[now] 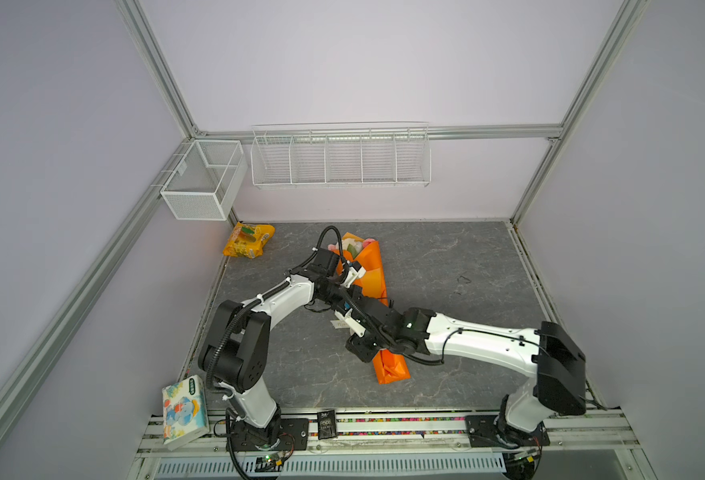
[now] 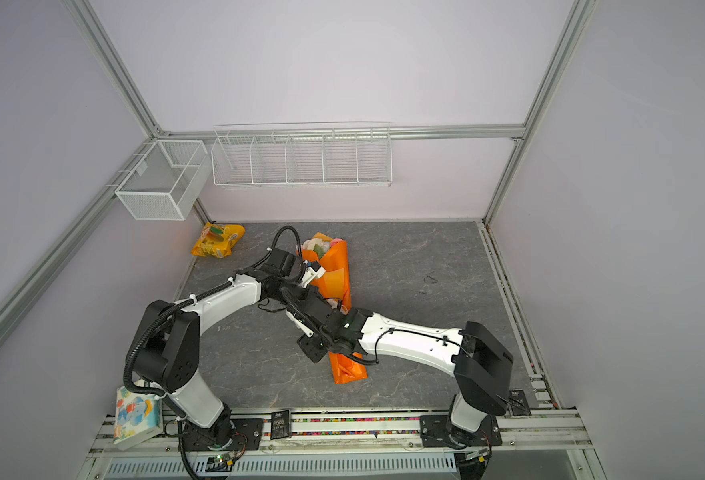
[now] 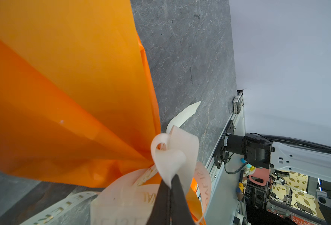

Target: Tie the bouquet of fake flowers

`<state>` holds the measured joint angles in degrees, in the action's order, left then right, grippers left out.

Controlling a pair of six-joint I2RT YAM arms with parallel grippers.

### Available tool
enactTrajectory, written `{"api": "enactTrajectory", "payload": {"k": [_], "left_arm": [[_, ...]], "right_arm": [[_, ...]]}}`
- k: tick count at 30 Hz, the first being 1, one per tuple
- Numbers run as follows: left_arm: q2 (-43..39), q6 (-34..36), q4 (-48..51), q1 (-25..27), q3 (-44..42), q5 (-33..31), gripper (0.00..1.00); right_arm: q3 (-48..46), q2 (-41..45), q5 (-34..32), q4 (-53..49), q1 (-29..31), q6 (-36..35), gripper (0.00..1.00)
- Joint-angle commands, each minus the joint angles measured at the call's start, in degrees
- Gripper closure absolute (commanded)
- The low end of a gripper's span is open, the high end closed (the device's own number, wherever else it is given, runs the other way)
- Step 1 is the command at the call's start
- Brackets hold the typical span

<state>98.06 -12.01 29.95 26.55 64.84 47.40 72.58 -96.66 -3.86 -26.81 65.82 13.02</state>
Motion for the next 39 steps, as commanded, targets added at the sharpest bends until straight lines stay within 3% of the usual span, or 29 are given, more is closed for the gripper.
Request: {"api": "enactTrajectory", "payload": {"k": [1, 9, 12, 16, 23, 28, 39], "left_arm": [[0.9, -0.05, 0.79, 0.09, 1.89, -0.09, 1.0], [1.08, 0.75, 1.81, 0.09, 2.45, 0.39, 1.0], [1.19, 1.15, 2.25, 0.09, 2.68, 0.09, 1.0], [1.24, 1.29, 2.56, 0.13, 2.9, 0.3, 1.0], [1.38, 1.62, 3.04, 0.14, 3.14, -0.1, 1.0], [1.53, 2.17, 3.8, 0.14, 3.36, -0.56, 1.0], [1.7, 3.03, 5.3, 0.09, 4.28, -0.83, 1.0]], "right_arm": [[2.05, -1.95, -3.77, -5.48, 0.07, -5.48, 0.51], [2.13, -4.6, -8.41, -8.56, 0.16, -7.68, 0.5], [3.02, -5.6, -8.76, -9.85, 0.05, -8.54, 0.58], [2.44, -5.65, -10.44, -9.52, 0.09, -8.86, 0.57], [2.64, -5.08, -11.06, -11.46, 0.04, -8.29, 0.83], [-0.68, -1.1, -10.98, -9.36, -0.23, -6.19, 0.93], [-5.21, 6.45, -7.08, -8.4, -2.66, -2.23, 0.93]]}}
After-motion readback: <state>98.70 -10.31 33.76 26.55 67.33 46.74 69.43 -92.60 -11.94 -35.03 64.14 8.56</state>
